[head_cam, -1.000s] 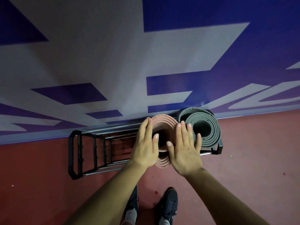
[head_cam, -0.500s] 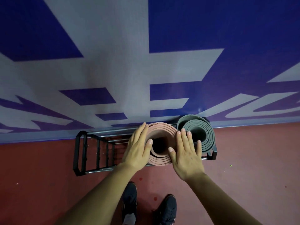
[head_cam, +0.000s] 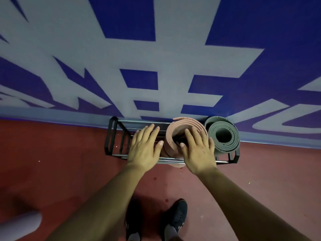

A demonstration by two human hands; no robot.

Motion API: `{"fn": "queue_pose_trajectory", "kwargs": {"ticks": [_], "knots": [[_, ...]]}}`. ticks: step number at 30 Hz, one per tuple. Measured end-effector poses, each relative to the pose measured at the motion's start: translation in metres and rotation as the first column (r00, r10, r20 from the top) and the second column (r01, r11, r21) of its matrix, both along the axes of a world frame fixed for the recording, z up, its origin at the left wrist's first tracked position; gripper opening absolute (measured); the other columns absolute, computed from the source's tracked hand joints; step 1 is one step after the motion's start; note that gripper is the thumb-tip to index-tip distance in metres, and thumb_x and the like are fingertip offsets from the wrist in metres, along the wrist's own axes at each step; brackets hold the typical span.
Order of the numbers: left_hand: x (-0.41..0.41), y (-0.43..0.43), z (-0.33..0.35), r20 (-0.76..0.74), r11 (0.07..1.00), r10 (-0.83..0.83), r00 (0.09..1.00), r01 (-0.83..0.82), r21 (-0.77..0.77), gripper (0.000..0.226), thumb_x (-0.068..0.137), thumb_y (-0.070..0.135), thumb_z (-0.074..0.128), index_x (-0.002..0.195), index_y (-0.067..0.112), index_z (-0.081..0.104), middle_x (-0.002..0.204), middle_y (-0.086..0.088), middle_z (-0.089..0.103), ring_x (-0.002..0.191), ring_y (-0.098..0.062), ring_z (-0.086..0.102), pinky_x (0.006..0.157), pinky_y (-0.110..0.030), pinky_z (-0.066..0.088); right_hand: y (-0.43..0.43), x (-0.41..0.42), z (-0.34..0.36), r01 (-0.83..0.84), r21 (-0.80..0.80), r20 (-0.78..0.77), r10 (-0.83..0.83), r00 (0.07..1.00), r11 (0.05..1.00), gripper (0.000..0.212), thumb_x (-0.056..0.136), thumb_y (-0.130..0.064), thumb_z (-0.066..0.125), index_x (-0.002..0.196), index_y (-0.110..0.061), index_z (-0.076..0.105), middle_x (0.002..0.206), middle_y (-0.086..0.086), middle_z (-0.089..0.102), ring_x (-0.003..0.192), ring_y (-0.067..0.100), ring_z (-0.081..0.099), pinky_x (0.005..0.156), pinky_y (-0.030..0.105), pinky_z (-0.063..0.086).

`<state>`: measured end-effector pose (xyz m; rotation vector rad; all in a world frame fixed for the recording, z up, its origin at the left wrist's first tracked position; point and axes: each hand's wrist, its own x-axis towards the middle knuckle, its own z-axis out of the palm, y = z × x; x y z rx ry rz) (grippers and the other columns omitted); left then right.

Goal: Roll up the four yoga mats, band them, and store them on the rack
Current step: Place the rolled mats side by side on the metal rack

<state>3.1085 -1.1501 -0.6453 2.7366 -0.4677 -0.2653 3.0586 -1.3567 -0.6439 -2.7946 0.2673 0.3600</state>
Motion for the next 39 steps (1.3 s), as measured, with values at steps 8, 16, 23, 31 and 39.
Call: {"fn": "queue_pose_trajectory", "kwargs": {"ticks": [8, 16, 23, 31, 39], "knots": [[-0.041, 0.08, 0.009, -0.004, 0.999, 0.041, 0.999, -0.041, 0.016, 0.06, 0.101, 0.048, 0.026, 0.155, 0.023, 0.037, 0.163, 0.0, 0.031, 0.151, -0.02, 0.023, 0.125, -0.043, 0.008, 0.088, -0.023, 0.016, -0.073, 0.014, 0.023, 0.073, 0.997, 0.997, 0.058, 0.108, -0.046, 0.026, 0.163, -0.029, 0.018, 0.171, 0.0, 0.011, 0.157, 0.026, 0.003, 0.124, 0.052, 0.003], [-0.101, 0.199, 0.011, 0.005, 1.0, 0.015, 1.0, -0.015, 0.011, 0.06, 0.102, 0.051, 0.02, 0.157, 0.03, 0.031, 0.165, 0.005, 0.025, 0.151, -0.017, 0.019, 0.123, -0.04, 0.004, 0.219, -0.087, 0.031, -0.041, 0.003, 0.048, 0.041, 0.998, 0.999, 0.058, 0.108, -0.05, 0.026, 0.163, -0.033, 0.016, 0.172, -0.001, 0.009, 0.157, 0.024, 0.001, 0.125, 0.051, 0.001], [-0.163, 0.326, 0.035, 0.017, 0.998, -0.063, 0.998, 0.063, 0.006, 0.055, 0.105, 0.047, 0.027, 0.157, 0.032, 0.028, 0.165, 0.007, 0.023, 0.151, -0.016, 0.017, 0.123, -0.04, 0.002, 0.35, -0.162, 0.044, 0.053, -0.008, 0.063, -0.053, 0.997, 0.999, 0.059, 0.107, -0.053, 0.028, 0.162, -0.032, 0.019, 0.171, 0.0, 0.012, 0.157, 0.024, 0.004, 0.125, 0.052, 0.004], [-0.231, 0.436, 0.038, -0.03, 0.994, -0.083, 0.996, 0.085, 0.066, 0.056, 0.104, 0.048, 0.023, 0.156, 0.029, 0.034, 0.163, 0.005, 0.029, 0.148, -0.017, 0.024, 0.122, -0.042, 0.009, 0.462, -0.232, 0.048, 0.077, 0.058, 0.045, -0.08, 0.996, 0.995, 0.06, 0.106, -0.054, 0.025, 0.162, -0.034, 0.017, 0.171, -0.001, 0.01, 0.157, 0.024, 0.002, 0.124, 0.052, 0.001], [-0.291, 0.513, 0.031, -0.044, 0.996, -0.083, 0.996, 0.085, 0.037, 0.061, 0.101, 0.053, 0.021, 0.155, 0.027, 0.035, 0.163, 0.003, 0.031, 0.145, -0.022, 0.031, 0.117, -0.04, 0.017, 0.54, -0.298, 0.039, 0.06, 0.052, 0.023, -0.061, 0.998, 0.997, 0.059, 0.107, -0.053, 0.022, 0.162, -0.035, 0.013, 0.171, -0.001, 0.01, 0.157, 0.025, 0.001, 0.124, 0.053, 0.0]]}}
